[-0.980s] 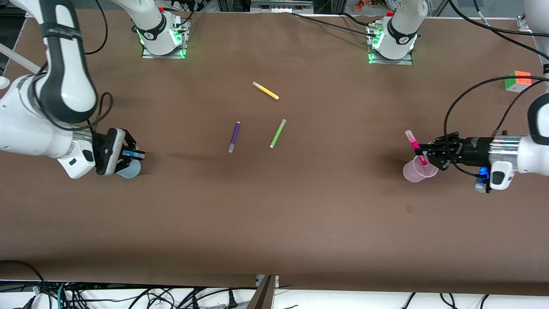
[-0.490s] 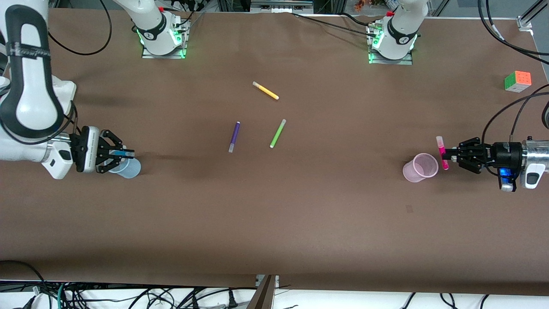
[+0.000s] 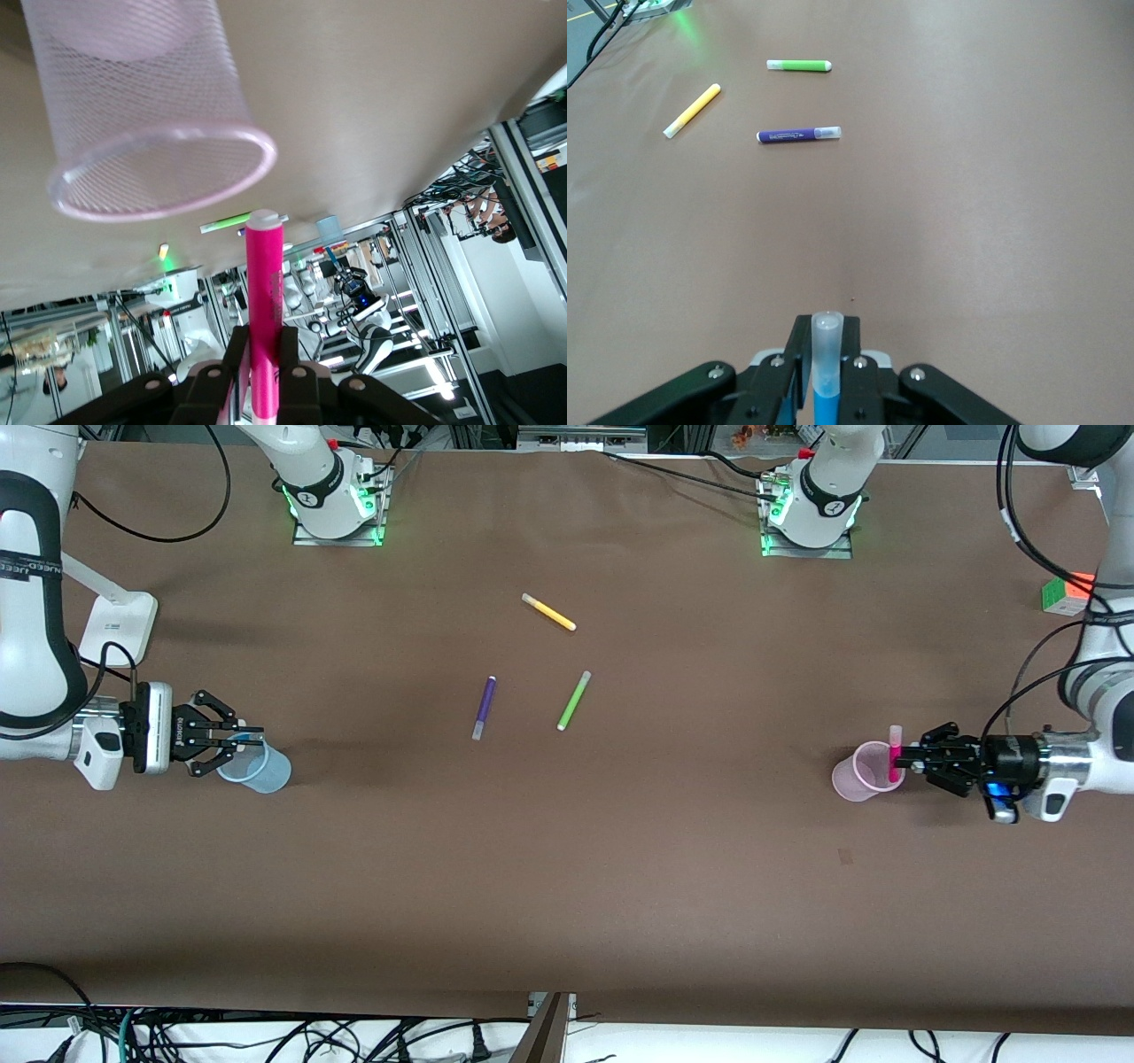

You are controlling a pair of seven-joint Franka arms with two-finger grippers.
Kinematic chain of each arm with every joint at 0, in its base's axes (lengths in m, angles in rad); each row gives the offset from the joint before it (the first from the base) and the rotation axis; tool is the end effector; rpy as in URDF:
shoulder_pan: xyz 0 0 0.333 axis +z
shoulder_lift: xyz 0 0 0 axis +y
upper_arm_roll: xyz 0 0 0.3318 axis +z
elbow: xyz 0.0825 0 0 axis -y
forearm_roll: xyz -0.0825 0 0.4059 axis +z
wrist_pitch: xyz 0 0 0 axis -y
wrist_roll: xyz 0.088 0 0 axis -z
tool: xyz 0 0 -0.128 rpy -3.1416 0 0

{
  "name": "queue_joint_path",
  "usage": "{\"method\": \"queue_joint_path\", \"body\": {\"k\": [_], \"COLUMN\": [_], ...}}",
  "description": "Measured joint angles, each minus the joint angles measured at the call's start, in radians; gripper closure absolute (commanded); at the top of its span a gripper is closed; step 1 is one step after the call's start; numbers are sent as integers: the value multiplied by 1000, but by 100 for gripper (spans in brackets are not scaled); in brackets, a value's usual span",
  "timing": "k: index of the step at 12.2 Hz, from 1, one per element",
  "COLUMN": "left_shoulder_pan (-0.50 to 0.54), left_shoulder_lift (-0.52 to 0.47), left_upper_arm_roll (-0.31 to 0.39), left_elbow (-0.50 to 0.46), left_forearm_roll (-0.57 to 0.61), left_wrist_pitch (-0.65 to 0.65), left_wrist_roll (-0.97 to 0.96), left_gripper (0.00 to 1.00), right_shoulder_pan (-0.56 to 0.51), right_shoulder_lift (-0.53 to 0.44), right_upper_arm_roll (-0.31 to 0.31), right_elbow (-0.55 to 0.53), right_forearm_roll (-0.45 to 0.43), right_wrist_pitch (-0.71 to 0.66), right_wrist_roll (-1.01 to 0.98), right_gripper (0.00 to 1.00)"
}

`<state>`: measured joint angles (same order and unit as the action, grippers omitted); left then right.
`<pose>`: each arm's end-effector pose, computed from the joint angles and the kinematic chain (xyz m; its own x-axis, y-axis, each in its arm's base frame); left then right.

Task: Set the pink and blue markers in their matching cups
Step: 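Lower the blue marker into the blue cup while the left gripper lowers pink, then open both grippers to release the markers into the cups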

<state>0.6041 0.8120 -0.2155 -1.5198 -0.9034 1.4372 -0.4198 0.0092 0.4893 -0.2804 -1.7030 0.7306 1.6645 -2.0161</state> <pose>0.6344 0.1637 0.1970 0.3471 0.1855 -0.9193 0.9324 -0.1737 0.3170 0.6362 -0.0790 0.2880 0.1603 0.7700 0.6176 0.9668 0.0037 -0.2555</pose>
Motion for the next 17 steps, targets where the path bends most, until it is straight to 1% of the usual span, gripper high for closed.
{"method": "queue_joint_path", "body": {"k": [1, 2, 4, 6, 7, 8, 9, 12, 14, 17], "left_shoulder_pan": [0, 1, 5, 17, 21, 23, 23, 23, 24, 23], "left_shoulder_lift": [14, 23, 34, 41, 44, 47, 51, 57, 58, 37], "left_upper_arm_roll": [-1, -1, -1, -1, -1, -1, -1, -2, -3, -14], "left_elbow": [-4, -5, -6, -7, -7, -7, -7, -8, -7, 7], "left_forearm_roll": [0, 0, -1, -1, -1, -1, -1, -1, -1, 13], "left_wrist_pitch": [-1, -2, -2, -4, -7, -14, -19, -22, -23, -24], "left_wrist_roll": [0, 4, 29, 45, 52, 54, 54, 55, 56, 61], "left_gripper": [100, 100, 100, 100, 55, 6, 0, 0, 0, 0], "right_shoulder_pan": [-4, -9, -15, -17, -17, -16, -12, 22, 48, 97], "right_shoulder_lift": [2, 6, 16, 19, 18, 16, 15, 11, 8, -2], "right_upper_arm_roll": [0, 0, 0, 0, 1, 4, 7, 12, 12, 14], "right_elbow": [0, 0, 0, 7, 24, 50, 82, 199, 289, 409], "right_forearm_roll": [0, 0, 5, 13, 13, 13, 13, -12, -62, -169], "right_wrist_pitch": [-3, -4, -5, -5, -5, -8, -25, -88, -132, -187], "right_wrist_roll": [-5, -6, 1, 87, 161, 256, 356, 650, 859, 1172], "right_gripper": [71, 1, 0, 0, 0, 0, 0, 0, 0, 0]}}
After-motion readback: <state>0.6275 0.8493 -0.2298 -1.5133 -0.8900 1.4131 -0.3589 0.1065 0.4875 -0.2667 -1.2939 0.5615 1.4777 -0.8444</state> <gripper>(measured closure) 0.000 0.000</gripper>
